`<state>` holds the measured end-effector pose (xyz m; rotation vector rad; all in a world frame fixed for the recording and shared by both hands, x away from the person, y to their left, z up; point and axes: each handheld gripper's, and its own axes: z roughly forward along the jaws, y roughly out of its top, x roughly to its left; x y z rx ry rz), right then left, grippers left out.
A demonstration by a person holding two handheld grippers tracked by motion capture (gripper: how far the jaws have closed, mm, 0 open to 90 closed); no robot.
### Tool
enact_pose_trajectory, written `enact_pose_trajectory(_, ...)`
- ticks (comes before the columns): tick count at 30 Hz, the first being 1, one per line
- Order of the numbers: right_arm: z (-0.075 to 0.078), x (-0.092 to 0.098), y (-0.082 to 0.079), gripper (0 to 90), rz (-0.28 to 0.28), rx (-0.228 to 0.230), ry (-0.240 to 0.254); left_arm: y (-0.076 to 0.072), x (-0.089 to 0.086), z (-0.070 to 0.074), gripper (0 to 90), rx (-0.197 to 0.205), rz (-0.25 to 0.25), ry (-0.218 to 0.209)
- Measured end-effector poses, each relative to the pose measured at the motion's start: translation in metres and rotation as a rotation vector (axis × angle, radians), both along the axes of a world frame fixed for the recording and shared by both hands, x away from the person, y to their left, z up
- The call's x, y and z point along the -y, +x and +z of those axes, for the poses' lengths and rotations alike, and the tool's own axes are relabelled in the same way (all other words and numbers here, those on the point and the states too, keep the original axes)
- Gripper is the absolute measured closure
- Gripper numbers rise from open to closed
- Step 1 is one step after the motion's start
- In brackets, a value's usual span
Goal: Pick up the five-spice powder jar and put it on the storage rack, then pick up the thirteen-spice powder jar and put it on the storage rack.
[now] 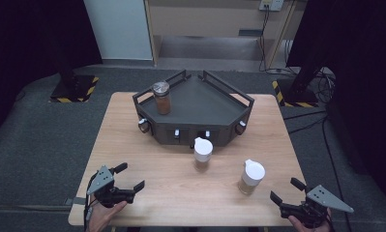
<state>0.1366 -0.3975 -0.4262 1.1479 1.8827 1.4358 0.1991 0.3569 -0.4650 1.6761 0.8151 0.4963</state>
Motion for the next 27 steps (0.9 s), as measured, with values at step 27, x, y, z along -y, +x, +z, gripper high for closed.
enact_pose_trajectory(27, 0.0074, -0.0059, 0.0017, 2.2, -0.005, -0.019, -0.018, 0.0010, -0.0023, -0.0006, 0.0, -0.014, -0.011, -0.012)
